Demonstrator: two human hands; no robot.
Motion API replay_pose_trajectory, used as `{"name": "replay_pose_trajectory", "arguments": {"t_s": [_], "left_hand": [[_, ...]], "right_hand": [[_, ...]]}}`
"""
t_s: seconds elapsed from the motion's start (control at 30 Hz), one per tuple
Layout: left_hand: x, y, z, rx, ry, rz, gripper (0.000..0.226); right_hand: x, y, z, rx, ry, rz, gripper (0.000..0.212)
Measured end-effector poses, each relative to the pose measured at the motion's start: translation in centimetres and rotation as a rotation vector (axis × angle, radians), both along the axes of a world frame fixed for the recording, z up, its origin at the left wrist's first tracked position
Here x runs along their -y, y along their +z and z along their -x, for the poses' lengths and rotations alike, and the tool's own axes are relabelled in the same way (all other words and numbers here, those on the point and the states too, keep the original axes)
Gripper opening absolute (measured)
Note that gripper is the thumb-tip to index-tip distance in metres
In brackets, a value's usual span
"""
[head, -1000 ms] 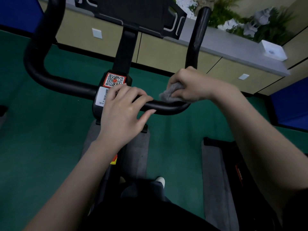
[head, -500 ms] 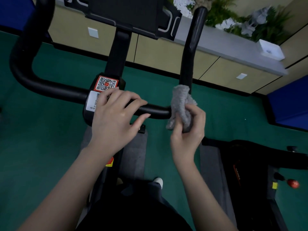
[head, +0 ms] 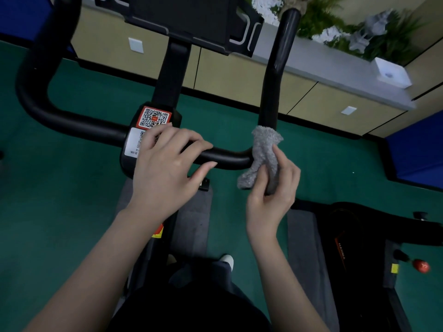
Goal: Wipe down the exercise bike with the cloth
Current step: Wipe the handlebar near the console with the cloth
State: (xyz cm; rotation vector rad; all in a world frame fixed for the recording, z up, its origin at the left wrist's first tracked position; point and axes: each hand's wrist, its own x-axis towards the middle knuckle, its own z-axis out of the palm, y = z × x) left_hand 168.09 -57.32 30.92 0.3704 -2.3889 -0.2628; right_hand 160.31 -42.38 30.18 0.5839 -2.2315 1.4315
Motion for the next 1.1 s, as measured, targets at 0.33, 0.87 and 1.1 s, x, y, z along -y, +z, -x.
{"name": "replay_pose_trajectory", "arguments": {"t_s": [0.33,0.87,1.1], "left_hand": [[0.0,0.1,-0.1,-0.005,0.004,0.016,0.025],[0.0,0.0,0.0,0.008,0.014,0.034,0.027],[0.0,0.2,-0.1,0.028,0.015,0.033,0.027]], "right_hand": [[1.7,-0.2,-2.0,0.267,-0.055,0.345,0.031],[2.7,-1.7,-3.6,0.883,0.085,0.541,0.031],[2.0,-0.8,-1.2,0.991,0.09,0.668,0.028]]}}
